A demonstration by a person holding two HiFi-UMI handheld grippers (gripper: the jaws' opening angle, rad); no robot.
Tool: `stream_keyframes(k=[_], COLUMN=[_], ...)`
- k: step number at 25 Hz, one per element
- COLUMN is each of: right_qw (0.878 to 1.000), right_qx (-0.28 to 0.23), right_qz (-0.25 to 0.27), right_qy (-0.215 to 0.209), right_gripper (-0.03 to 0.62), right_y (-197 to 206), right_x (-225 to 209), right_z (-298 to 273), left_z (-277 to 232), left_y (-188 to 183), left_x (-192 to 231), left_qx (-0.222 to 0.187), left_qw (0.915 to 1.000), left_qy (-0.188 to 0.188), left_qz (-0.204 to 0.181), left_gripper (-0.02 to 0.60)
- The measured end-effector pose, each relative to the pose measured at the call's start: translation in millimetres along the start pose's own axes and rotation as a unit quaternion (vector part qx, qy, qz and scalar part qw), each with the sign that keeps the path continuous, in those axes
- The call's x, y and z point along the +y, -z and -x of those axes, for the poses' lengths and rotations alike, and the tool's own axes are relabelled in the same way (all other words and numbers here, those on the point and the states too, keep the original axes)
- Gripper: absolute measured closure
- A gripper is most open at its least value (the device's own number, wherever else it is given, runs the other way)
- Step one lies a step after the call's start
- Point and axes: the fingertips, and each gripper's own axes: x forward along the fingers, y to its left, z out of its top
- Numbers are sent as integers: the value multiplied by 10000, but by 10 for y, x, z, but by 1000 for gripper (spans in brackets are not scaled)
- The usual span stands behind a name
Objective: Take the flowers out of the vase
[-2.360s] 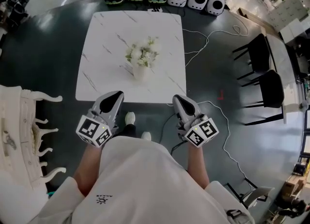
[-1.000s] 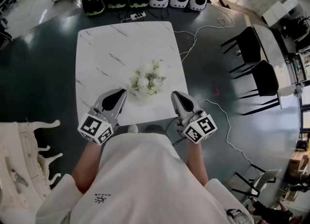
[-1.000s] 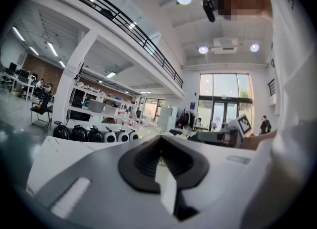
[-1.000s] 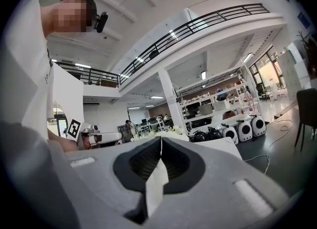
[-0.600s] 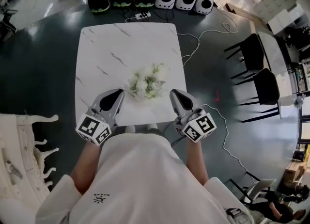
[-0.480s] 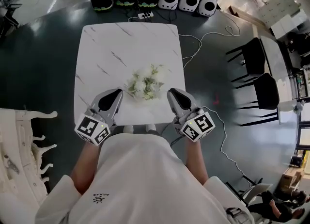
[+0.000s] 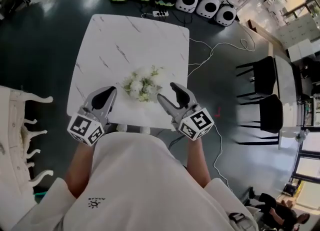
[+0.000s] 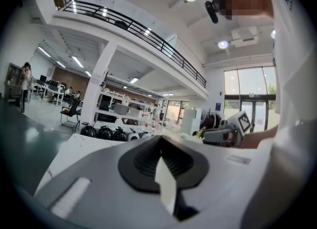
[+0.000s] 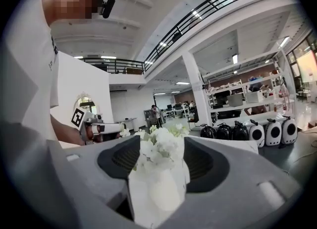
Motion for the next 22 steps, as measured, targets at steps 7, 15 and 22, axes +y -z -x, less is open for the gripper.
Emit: stream_keyframes(k=[7, 15, 22], right_qw=[9969, 9869, 9772], right_qx=[364, 633, 696], right_qz=[48, 190, 191], right_qy=[-689, -1473, -1996], right_gripper=[155, 77, 77], right_y=[130, 210, 235], right_x=[-40, -29, -87], right_z=[-175, -355, -418], left_z=[38, 102, 145], left_y=[6, 26, 21], left_x=[-30, -72, -108], left_qx=[-86, -36, -48], left_qw=[9990, 9964, 9930], left_qy=[-434, -851, -1179], left_qz=[14, -37, -29], left_gripper=[592, 593, 593])
